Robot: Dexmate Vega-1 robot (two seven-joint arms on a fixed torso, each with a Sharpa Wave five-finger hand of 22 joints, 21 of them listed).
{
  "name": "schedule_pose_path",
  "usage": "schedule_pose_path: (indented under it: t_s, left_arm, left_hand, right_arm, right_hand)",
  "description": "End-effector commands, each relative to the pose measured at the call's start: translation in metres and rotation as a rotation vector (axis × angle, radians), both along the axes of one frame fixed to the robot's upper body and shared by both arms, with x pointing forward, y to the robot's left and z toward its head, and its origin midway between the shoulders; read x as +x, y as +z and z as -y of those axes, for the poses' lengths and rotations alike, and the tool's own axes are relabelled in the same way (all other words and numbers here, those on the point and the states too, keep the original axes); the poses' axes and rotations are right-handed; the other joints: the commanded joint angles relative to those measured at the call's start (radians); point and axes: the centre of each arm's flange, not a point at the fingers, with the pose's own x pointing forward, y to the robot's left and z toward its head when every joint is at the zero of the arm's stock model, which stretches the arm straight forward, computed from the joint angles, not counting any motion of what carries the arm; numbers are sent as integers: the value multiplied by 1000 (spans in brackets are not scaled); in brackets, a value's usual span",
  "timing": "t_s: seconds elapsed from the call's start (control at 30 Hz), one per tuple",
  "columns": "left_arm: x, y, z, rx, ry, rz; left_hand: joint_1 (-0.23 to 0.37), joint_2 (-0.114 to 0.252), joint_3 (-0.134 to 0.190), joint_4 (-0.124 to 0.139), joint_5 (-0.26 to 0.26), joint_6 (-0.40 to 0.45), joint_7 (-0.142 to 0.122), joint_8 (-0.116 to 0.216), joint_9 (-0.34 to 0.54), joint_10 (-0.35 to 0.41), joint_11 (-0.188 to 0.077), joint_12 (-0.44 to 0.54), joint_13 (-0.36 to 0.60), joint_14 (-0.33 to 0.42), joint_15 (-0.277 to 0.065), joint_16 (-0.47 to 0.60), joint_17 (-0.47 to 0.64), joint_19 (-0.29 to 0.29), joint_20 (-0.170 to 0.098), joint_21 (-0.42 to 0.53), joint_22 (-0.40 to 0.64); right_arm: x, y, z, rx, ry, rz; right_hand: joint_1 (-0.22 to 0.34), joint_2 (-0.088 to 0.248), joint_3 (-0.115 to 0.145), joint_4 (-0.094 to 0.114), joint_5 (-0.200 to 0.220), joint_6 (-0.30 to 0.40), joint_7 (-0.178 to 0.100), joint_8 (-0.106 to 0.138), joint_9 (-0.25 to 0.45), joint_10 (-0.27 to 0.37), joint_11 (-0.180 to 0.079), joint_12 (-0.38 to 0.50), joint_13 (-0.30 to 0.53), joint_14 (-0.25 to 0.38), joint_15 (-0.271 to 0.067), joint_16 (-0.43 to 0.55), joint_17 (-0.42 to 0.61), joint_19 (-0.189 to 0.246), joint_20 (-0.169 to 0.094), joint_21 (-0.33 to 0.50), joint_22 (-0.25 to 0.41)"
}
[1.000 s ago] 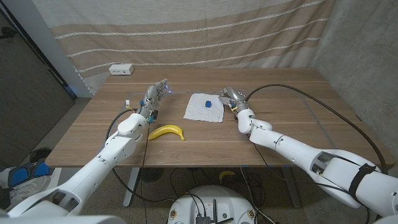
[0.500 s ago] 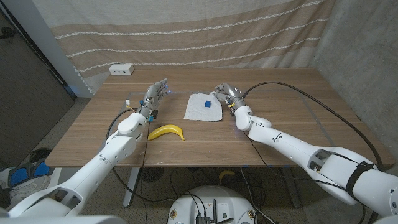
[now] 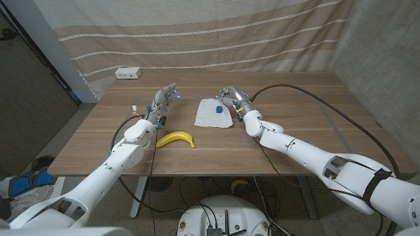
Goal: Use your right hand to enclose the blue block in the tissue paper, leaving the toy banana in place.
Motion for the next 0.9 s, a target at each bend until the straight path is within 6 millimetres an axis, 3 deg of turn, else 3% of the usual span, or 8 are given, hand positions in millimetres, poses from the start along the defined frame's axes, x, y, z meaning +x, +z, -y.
schedule_pose_path:
  t_s: [0.03, 0.9]
  left_arm:
    - [-2, -5, -2, -13, -2, 0]
    - [-7, -13, -12, -29, 4, 0]
  left_hand:
    - [8, 48, 0, -7, 0, 7, 1, 0, 3, 1, -3, -3, 4, 6, 2, 5, 1, 6, 8, -5, 5]
    - [10, 49, -3, -8, 0, 7, 2, -1, 3, -1, -3, -3, 4, 4, 4, 4, 2, 6, 8, -12, 5]
  right_arm:
    - [-4, 3, -21, -2, 55, 13]
    - [26, 11, -55, 45, 36, -43]
  right_hand:
    - [5, 2, 6, 3, 7, 2, 12, 11, 6, 8, 5, 2, 4, 8, -144, -3, 2, -1, -1, 6, 2]
    - [4, 2, 3, 4, 11, -6, 12, 20, 23, 15, 6, 2, 7, 19, -138, 3, 7, 3, 1, 13, 2]
